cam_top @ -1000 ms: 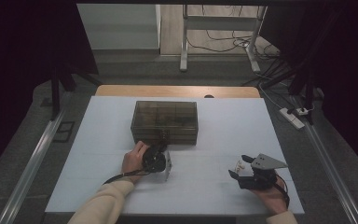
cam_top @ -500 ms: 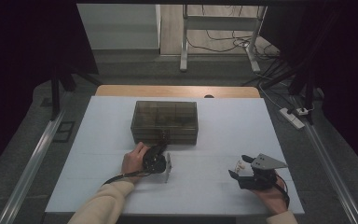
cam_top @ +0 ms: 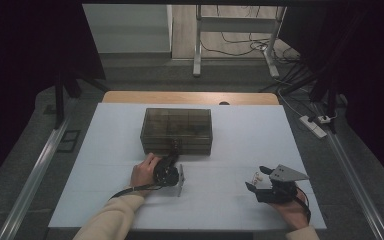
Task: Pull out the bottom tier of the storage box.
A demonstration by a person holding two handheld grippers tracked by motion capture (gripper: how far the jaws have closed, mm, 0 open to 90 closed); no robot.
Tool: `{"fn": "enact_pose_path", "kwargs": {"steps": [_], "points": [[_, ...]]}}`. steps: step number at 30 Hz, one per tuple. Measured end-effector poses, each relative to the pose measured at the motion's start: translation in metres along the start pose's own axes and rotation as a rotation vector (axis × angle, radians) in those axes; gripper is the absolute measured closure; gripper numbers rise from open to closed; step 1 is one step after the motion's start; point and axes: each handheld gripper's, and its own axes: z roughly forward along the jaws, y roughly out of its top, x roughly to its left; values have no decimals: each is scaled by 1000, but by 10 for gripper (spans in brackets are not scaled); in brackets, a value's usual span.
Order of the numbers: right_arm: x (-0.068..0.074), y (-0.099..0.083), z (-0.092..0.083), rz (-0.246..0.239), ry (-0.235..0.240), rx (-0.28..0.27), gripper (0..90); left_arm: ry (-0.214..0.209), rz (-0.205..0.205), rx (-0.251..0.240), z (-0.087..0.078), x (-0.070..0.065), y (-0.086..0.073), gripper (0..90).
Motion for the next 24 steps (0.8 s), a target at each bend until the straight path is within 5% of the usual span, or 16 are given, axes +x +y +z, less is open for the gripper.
{"fn": "enact_pose_path", "kwargs": {"steps": [24], "points": [[0, 0, 0, 0, -1, -2, 211, 23, 18, 12, -1, -3, 1, 800]]}}
